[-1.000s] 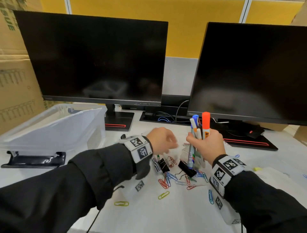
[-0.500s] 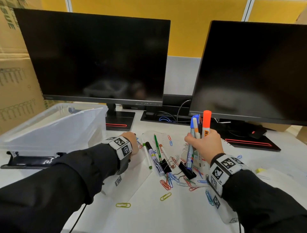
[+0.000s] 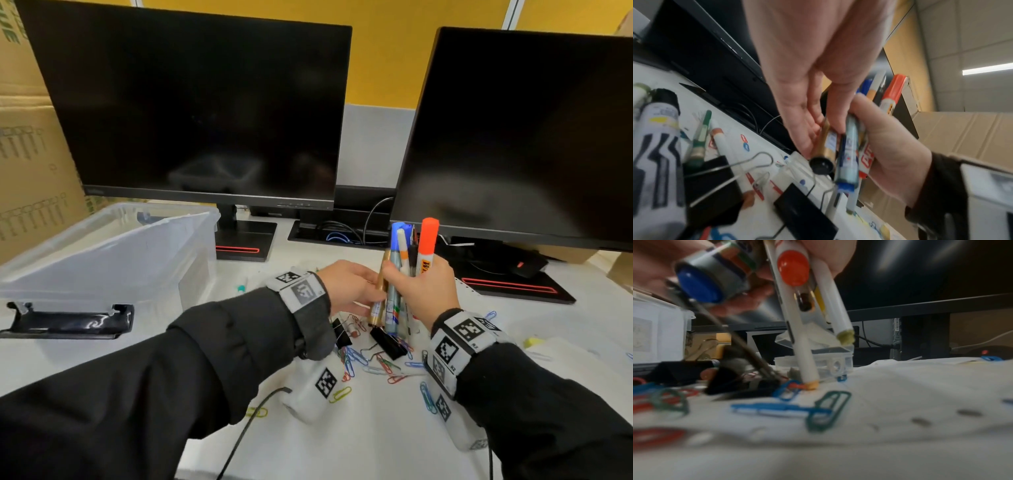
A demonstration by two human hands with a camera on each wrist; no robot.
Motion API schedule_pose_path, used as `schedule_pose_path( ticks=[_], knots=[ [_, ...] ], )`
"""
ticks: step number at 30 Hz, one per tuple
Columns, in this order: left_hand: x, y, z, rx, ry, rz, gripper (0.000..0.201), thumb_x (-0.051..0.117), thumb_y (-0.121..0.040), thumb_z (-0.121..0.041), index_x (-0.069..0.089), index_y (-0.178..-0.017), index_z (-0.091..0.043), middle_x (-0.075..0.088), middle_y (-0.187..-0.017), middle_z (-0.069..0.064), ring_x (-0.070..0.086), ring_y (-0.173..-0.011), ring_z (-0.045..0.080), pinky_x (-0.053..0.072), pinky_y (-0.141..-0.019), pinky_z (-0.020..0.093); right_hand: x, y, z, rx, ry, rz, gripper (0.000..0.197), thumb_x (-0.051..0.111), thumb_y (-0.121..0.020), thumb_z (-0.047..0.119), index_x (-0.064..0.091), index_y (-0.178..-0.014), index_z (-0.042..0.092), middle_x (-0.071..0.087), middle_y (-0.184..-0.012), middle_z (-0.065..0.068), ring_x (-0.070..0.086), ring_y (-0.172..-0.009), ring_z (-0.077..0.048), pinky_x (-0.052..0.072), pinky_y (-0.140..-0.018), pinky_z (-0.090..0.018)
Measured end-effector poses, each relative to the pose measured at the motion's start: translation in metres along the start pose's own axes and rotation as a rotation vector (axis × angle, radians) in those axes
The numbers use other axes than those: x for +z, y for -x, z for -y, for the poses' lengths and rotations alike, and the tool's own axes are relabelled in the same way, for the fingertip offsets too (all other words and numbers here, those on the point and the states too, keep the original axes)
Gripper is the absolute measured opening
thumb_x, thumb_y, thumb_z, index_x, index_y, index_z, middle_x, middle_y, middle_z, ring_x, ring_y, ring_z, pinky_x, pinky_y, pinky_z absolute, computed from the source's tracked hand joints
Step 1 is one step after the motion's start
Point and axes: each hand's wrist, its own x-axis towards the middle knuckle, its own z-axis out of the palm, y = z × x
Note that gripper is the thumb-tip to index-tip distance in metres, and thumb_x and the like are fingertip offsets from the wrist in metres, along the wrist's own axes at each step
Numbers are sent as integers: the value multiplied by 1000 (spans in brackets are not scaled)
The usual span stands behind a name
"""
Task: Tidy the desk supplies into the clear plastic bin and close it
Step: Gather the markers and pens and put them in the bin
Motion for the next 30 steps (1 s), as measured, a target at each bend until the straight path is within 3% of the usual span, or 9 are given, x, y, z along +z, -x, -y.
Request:
schedule_pose_path(
  ticks=[4,9,12,17,21,24,27,28,30],
  knots=[
    [12,-3,1,88,16,-47,35,51,-88,4,56,-122,-3,61,-102,8,60,-97,20,52,-89,35,3,2,3,-52,13,-23,19,70,-79,19,54,-71,24,58,-65,6,56,-62,-5,45,-54,-3],
    [19,-5,1,98,101,-52,39,42,-90,7,55,-124,-10,59,-111,11,57,-103,23,50,-94,45,2,0,3,-76,34,-67,31,73,-74,15,46,-70,31,62,-82,-7,61,-75,-18,52,-68,-23],
    [23,-7,1,94,122,-32,47,37,-89,9,53,-125,-15,57,-114,12,54,-105,25,50,-93,49,-2,2,7,-77,-5,-55,32,72,-74,12,46,-78,30,57,-72,7,58,-67,-6,48,-58,-9],
    [25,-12,-3,75,34,60,51,39,-91,7,49,-133,-19,56,-115,3,52,-107,20,46,-99,47,-9,1,4,0,-76,-143,50,74,-71,7,39,-105,19,54,-73,9,58,-63,-1,48,-51,-8],
    [8,-19,-10,17,-266,-111,32,45,-93,-2,54,-124,-3,59,-126,16,60,-111,29,50,-90,36,-19,0,2,35,-86,-211,51,73,-70,6,42,-107,19,52,-71,12,55,-60,0,45,-52,-5],
    [-22,-20,-11,-31,-655,-275,27,50,-92,-11,62,-114,-1,66,-114,16,62,-80,21,51,-66,26,-27,-2,-3,66,-131,-268,34,72,-69,5,51,-93,16,52,-67,9,52,-57,-2,45,-51,-5],
    [-43,-20,-4,-182,-1144,-252,33,60,-87,-36,65,-88,-3,61,-73,5,58,-67,19,46,-59,25,-29,-7,-4,126,-196,-274,22,70,-72,4,51,-70,16,52,-62,3,52,-53,-5,47,-53,-14],
    [-46,-22,1,-226,-1205,-235,37,61,-84,-43,60,-75,-7,52,-62,2,51,-57,15,41,-54,22,-28,-9,-2,143,-222,-269,23,69,-73,3,51,-68,16,52,-61,3,52,-50,-2,48,-52,-14],
    [-45,-24,7,-278,-1243,-190,39,64,-80,-49,54,-69,-13,45,-57,-1,43,-50,10,34,-47,19,-27,-13,1,175,-292,-251,16,69,-74,2,56,-76,11,52,-63,2,53,-49,0,49,-52,-13]
  ],
)
